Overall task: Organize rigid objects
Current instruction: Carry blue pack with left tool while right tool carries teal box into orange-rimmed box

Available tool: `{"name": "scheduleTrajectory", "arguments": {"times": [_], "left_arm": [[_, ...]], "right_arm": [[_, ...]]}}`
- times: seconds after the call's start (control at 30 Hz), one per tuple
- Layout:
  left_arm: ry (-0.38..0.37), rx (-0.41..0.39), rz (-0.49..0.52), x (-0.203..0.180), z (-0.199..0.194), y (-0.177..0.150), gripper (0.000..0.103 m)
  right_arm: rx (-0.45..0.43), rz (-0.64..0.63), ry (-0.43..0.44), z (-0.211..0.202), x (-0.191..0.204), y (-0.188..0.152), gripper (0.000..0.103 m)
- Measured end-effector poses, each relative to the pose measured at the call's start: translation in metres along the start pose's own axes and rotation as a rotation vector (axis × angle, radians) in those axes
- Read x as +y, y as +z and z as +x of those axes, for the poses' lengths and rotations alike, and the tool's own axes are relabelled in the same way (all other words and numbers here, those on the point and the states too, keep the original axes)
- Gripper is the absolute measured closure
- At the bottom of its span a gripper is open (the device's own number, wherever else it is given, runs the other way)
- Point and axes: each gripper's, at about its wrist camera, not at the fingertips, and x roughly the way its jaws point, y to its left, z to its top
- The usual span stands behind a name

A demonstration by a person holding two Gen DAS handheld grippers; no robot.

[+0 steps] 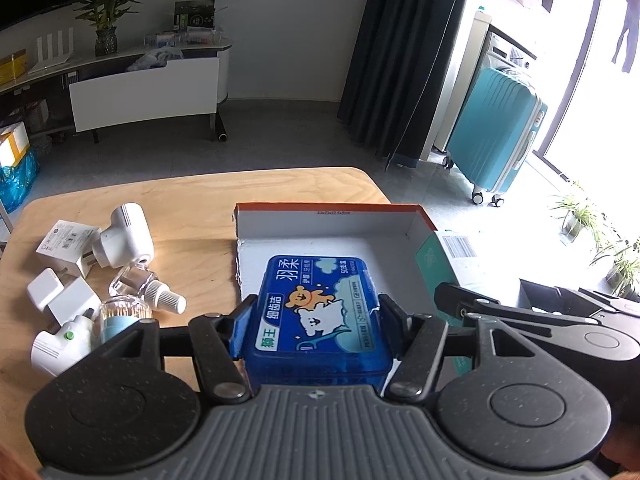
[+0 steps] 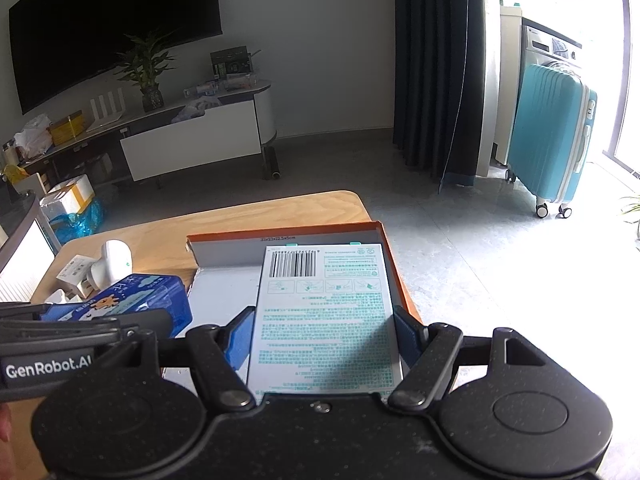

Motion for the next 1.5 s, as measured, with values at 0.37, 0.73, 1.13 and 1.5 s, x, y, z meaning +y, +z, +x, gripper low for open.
{"name": "scheduleTrajectory", "arguments": {"times": [0.37, 0.73, 1.13, 1.5], "left_arm": [[-0.003, 0.012, 0.004, 0.0, 0.005, 0.001, 0.04], [0.004, 0.018, 0.003, 0.0, 0.01, 0.003, 0.04], [-0.002, 0.032, -0.003, 0.001, 0.019, 0.005, 0.04], [0.002, 0.043, -0.014, 0.004, 0.027, 0.008, 0.04]], "right_arm": [[0.011, -0.004, -0.009, 0.009, 0.002, 0.003, 0.019], [0.02, -0.007, -0.013, 0.018, 0.004, 0.007, 0.019], [0.036, -0.008, -0.024, 0.033, 0.004, 0.01, 0.019], [0.047, -0.013, -0.02, 0.048, 0.006, 0.017, 0.019]]}}
